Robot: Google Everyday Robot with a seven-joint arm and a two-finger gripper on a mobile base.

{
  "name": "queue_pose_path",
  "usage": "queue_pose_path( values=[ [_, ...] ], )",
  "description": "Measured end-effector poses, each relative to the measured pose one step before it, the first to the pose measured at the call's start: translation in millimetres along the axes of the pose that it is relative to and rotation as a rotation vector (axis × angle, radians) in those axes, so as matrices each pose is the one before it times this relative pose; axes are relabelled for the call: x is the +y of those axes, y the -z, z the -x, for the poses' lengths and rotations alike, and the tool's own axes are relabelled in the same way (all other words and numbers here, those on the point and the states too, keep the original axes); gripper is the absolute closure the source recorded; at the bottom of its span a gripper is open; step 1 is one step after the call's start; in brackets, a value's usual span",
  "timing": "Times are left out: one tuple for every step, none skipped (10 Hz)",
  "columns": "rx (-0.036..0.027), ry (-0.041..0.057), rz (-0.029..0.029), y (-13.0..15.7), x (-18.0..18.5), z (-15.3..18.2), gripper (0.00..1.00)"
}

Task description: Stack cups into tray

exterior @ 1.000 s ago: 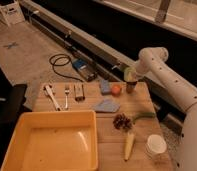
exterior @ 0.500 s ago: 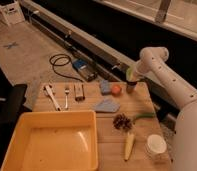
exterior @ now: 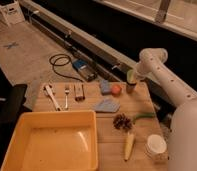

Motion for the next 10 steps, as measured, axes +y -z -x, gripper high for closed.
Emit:
queue_pose_path(
  values=[
    [0.00352, -0.00288, 0.00466, -0.77, 1.25, -2.56, 0.65],
    [0.00422, -0.00425, 0.00516, -0.69, 1.15, -3.30, 0.54],
    [0.00189, -0.00419, 0.00365, -0.65, 0.50, -2.10, 0.43],
    [-0.00048, -0.00334, 0.00137, 0.00, -0.45, -0.71, 0.38],
    [-0.00002, -0.00256, 0.00398, -0.14, -0.06, -0.70, 0.37],
    [-0.00056, -0.00036, 0.00213, 0.12, -0.22, -0.47, 0.37],
    [-0.00147, -0.00038, 0.00182, 0.19, -0.21, -0.07, 0.37],
    [-0.00258, -0.00031, 0.00134, 0.67, 0.02, -0.09, 0.37],
    [-0.00248, -0.00144, -0.00069, 1.84, -0.26, -1.42, 0.37],
    [-0.00262, -0.00206, -0.00194, 2.00, -0.49, -1.63, 0.37]
  ],
)
